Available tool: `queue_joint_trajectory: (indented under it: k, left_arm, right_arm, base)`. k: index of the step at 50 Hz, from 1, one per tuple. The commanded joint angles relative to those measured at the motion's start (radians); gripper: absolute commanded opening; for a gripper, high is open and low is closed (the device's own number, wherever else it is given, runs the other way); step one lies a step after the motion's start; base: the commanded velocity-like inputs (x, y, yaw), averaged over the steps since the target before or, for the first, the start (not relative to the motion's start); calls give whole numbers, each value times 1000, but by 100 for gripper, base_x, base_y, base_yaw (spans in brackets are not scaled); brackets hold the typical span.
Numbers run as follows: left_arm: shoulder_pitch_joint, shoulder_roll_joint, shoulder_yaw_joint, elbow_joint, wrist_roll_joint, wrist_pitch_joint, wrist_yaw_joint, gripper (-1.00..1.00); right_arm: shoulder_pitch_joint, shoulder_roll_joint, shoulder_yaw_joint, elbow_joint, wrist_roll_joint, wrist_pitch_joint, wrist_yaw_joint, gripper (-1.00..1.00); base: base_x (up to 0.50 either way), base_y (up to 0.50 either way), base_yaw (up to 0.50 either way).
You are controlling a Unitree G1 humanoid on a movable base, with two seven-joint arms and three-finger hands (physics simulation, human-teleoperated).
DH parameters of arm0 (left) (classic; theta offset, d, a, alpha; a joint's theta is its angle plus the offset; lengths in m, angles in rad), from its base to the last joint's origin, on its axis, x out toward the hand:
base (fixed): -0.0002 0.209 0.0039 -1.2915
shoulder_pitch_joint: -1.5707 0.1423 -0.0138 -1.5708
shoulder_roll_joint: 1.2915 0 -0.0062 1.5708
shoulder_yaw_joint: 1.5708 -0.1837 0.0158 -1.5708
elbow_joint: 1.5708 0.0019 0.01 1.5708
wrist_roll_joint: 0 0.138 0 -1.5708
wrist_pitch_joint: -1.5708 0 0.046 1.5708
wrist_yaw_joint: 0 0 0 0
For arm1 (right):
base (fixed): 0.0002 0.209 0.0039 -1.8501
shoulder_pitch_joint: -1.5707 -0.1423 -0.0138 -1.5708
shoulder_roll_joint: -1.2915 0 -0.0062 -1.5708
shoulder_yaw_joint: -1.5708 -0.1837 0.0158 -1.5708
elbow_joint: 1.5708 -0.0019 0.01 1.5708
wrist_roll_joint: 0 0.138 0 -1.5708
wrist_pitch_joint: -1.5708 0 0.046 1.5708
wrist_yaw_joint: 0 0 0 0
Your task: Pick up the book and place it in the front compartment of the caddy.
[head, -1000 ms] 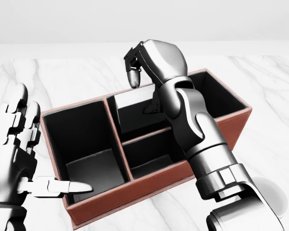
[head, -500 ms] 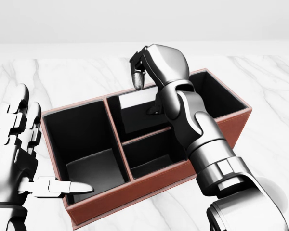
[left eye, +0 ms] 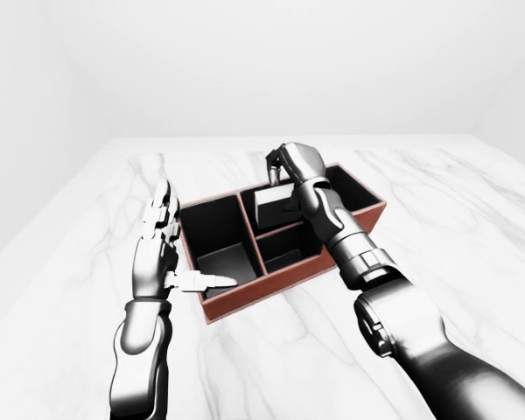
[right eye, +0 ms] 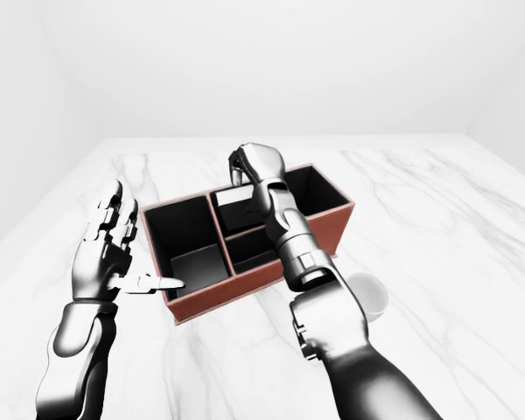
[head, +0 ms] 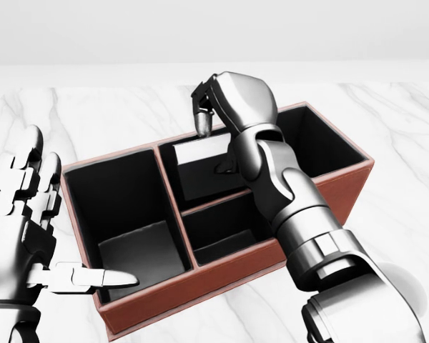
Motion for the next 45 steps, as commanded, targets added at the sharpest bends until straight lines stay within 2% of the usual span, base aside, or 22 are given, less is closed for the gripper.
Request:
queue_joint_trajectory:
  k: [1,45]
  left_arm:
    - [1,0,1,-4,0,0,0,100]
    - [-1,0,1,-3,0,0,0,100]
  right_arm:
    - [-25,7,-17,1,-15,0,-37,-100]
    - [-69,21,-7,124,-36,0,-120,-100]
  base:
    - [0,0,0]
    - [0,0,0]
